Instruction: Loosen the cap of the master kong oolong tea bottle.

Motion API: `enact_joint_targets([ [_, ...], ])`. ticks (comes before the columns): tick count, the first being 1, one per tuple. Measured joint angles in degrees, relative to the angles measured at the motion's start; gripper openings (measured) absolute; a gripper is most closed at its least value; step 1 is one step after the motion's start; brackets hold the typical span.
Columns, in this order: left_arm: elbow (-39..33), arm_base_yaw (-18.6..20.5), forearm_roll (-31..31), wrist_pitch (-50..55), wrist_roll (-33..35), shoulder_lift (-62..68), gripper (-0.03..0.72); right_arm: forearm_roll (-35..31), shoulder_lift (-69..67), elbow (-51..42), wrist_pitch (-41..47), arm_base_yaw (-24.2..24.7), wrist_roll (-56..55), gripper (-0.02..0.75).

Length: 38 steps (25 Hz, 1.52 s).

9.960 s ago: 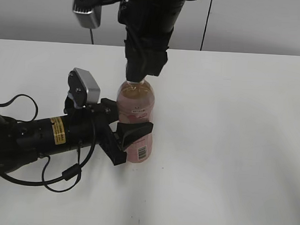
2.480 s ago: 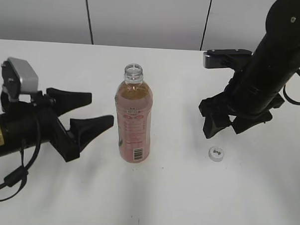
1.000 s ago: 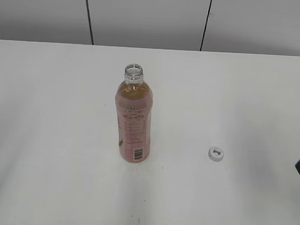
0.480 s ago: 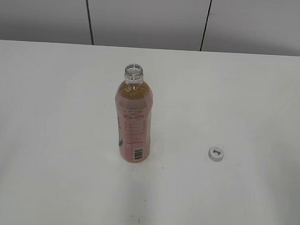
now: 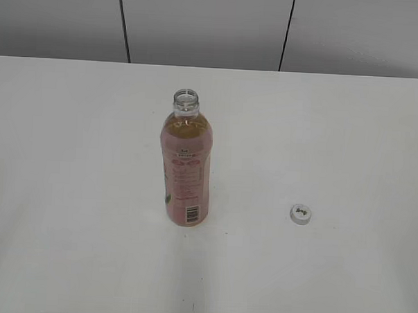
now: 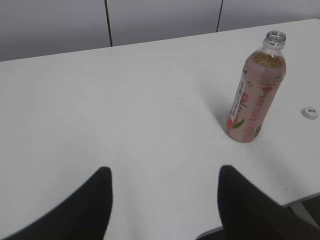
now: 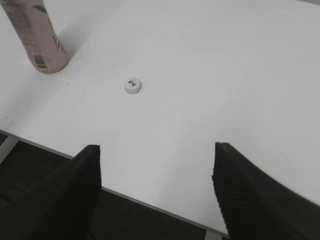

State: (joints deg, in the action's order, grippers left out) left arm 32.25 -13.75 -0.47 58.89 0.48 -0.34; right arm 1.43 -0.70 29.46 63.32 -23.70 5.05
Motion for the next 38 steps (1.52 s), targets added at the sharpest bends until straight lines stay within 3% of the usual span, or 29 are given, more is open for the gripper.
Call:
enact_joint_targets([
  [26, 0.0, 0.1, -0.2, -0.1, 0.0, 0.0, 0.406, 2.6, 1.1, -0.1, -0.1, 0.5, -0.9, 0.501],
  [29, 0.0, 1.7, -0.2, -0.1, 0.0, 0.0, 0.406, 2.6, 1.1, -0.1, -0.2, 3.7, -0.9, 0.501],
  [35, 0.0, 9.2, -0.2, -0.1, 0.0, 0.0, 0.406, 2.6, 1.1, -0.1, -0.3, 16.1, -0.9, 0.501],
  [38, 0.0, 10.1, -0.2, -0.1, 0.0, 0.0, 0.406, 2.6, 1.1, -0.1, -0.4, 18.7, -0.9, 0.501],
])
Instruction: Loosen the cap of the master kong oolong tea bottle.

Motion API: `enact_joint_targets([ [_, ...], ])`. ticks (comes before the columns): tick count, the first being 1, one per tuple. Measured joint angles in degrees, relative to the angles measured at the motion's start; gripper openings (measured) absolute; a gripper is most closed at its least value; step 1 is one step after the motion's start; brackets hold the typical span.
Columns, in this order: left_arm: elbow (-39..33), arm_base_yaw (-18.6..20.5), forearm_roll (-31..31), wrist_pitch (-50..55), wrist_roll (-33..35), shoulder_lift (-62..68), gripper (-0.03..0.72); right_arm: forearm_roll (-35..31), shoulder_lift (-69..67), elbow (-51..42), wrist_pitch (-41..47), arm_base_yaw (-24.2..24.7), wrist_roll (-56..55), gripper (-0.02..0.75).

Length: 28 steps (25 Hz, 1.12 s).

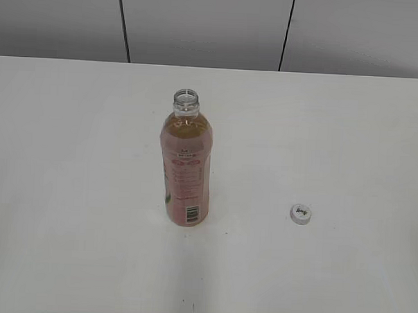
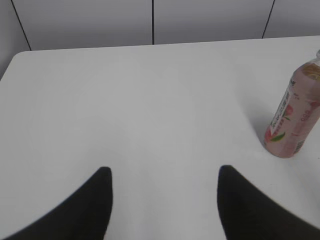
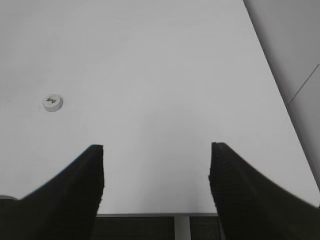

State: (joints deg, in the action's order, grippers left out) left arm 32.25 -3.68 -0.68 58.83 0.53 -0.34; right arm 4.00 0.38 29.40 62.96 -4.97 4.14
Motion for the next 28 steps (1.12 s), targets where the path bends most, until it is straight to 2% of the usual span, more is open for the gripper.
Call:
enact_joint_targets([
  [8, 0.0, -0.1, 0.0, 0.0, 0.0, 0.0, 0.406, 0.0, 0.0, 0.0, 0.0, 0.2, 0.0, 0.501],
  [14, 0.0, -1.8, 0.0, 0.0, 0.0, 0.0, 0.406, 0.0, 0.0, 0.0, -0.1, 0.2, 0.0, 0.501],
  [28, 0.0, -1.8, 0.0, 0.0, 0.0, 0.0, 0.406, 0.0, 0.0, 0.0, -0.1, 0.2, 0.0, 0.501],
])
